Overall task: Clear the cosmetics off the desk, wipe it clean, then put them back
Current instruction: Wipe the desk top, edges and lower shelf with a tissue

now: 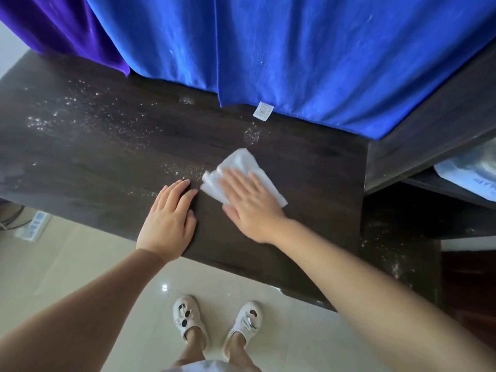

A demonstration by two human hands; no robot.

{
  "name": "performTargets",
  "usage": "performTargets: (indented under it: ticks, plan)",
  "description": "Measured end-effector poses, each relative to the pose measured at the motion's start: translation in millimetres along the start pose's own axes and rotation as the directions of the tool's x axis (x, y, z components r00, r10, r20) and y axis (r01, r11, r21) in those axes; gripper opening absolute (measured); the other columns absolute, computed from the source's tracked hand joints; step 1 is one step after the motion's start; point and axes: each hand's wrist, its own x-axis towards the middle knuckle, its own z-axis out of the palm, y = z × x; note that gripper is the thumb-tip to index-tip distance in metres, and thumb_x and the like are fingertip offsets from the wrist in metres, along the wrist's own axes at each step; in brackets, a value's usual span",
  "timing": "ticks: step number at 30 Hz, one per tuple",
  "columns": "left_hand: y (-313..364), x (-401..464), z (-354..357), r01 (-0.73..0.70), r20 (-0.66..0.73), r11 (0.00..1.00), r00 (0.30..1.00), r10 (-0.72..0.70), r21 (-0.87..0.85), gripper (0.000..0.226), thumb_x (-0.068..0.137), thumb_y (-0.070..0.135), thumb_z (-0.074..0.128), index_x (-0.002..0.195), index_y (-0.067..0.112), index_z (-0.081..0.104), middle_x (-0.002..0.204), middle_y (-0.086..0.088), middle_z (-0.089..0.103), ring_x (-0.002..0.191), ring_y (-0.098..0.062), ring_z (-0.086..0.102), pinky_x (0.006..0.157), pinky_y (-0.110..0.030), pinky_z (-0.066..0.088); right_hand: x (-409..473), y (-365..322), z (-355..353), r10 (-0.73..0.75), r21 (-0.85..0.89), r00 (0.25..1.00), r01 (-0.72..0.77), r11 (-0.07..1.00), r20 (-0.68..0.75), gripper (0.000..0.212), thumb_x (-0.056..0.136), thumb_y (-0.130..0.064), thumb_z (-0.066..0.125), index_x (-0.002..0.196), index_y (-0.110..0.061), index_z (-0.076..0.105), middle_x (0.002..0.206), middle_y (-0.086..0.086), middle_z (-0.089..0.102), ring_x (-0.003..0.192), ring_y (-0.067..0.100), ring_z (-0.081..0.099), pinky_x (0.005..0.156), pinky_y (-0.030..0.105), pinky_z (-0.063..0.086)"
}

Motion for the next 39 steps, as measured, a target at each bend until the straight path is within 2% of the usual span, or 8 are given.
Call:
performTargets:
  ticks: [4,9,16,20,25,28,34,39]
  plan:
    - [0.8,0.1,-0.9,-0.013,-0.016,1.0,1.0,0.013,0.007,0.044,0.088,0.021,0.031,0.121,0.0,0.051,0.133,-0.019,0.048,0.126,-0.033,0.039,0.112,-0.042,0.021,-36.7,72.4,-8.0,0.22,0.015,0.974,-0.219,0.976,-0.049,0.061,0.092,-0.041,0.01,0.147,-0.017,0.012,0.156,0.001,0.01,0.144,0.015,0.006,0.118,0.044,0.009]
    - [-0.1,0.1,-1.0,-0.015,-0.024,1.0,1.0,0.015,0.009,0.044,0.088,0.02,0.032,0.122,-0.001,0.05,0.133,-0.02,0.048,0.127,-0.031,0.036,0.111,-0.042,0.021,-0.6,113.7,-34.3,0.832,0.145,0.543,-0.82,0.554,-0.109,0.058,0.098,-0.032,0.019,0.147,-0.004,0.003,0.158,0.014,0.004,0.145,0.025,0.003,0.117,0.046,0.006]
    - [0.2,-0.1,-1.9,0.003,-0.084,0.999,0.996,-0.007,-0.052,0.047,0.085,0.017,0.034,0.128,-0.001,0.04,0.138,-0.021,0.043,0.131,-0.029,0.031,0.114,-0.041,0.015,102.3,-21.7,-11.8,0.227,0.064,0.974,-0.227,0.972,0.003,0.057,0.1,-0.033,0.018,0.147,-0.011,-0.003,0.158,0.006,-0.007,0.145,0.018,-0.008,0.118,0.039,-0.006]
    - [-1.0,-0.4,-2.0,-0.012,-0.094,0.998,0.996,0.006,-0.063,0.046,0.085,0.015,0.034,0.127,-0.002,0.042,0.136,-0.021,0.045,0.129,-0.029,0.034,0.113,-0.04,0.016,68.3,13.8,-16.6,0.122,0.015,0.992,-0.122,0.992,0.011,0.053,0.1,-0.031,0.019,0.148,-0.019,-0.001,0.158,-0.002,-0.006,0.145,0.012,-0.007,0.117,0.035,-0.007]
    - [-3.1,-1.2,-1.0,-0.049,-0.103,0.996,0.994,0.04,-0.078,0.045,0.085,0.014,0.035,0.126,-0.001,0.045,0.134,-0.019,0.048,0.128,-0.03,0.039,0.111,-0.042,0.02,-8.8,98.2,-27.2,0.767,0.08,0.63,-0.764,0.64,-0.121,0.055,0.098,-0.031,0.015,0.148,-0.01,0.008,0.158,0.008,0.007,0.145,0.022,0.008,0.115,0.039,0.003]
    - [-4.3,-0.7,-1.1,-0.072,-0.126,0.993,0.99,0.06,-0.094,0.045,0.085,0.013,0.035,0.126,-0.001,0.045,0.134,-0.018,0.049,0.127,-0.03,0.042,0.111,-0.041,0.021,0.0,63.7,-19.8,0.877,0.167,0.471,-0.861,0.481,-0.098,0.056,0.098,-0.029,0.017,0.147,-0.005,0.003,0.158,0.01,0.003,0.145,0.024,0.005,0.117,0.046,0.005]
    - [-40.1,-7.2,-17.1,-0.046,-0.187,0.927,0.982,-0.027,-0.372,0.044,0.088,0.014,0.034,0.13,0.001,0.04,0.137,-0.018,0.045,0.13,-0.024,0.032,0.114,-0.037,0.012,75.3,-109.0,13.0,0.318,-0.044,0.947,-0.316,0.948,0.049,0.059,0.097,-0.032,0.019,0.147,-0.019,-0.008,0.157,0.001,-0.013,0.143,0.015,-0.016,0.118,0.043,-0.006]
    - [-133.7,-8.0,-45.6,-0.025,-0.163,0.989,0.987,0.001,-0.145,0.046,0.09,0.021,0.031,0.129,-0.001,0.042,0.138,-0.018,0.044,0.132,-0.029,0.031,0.114,-0.043,0.014,28.7,-80.3,9.1,0.133,0.015,0.991,-0.133,0.991,0.006,0.061,0.088,-0.044,0.003,0.145,-0.021,-0.003,0.154,-0.006,-0.003,0.144,0.012,-0.003,0.115,0.033,-0.011]
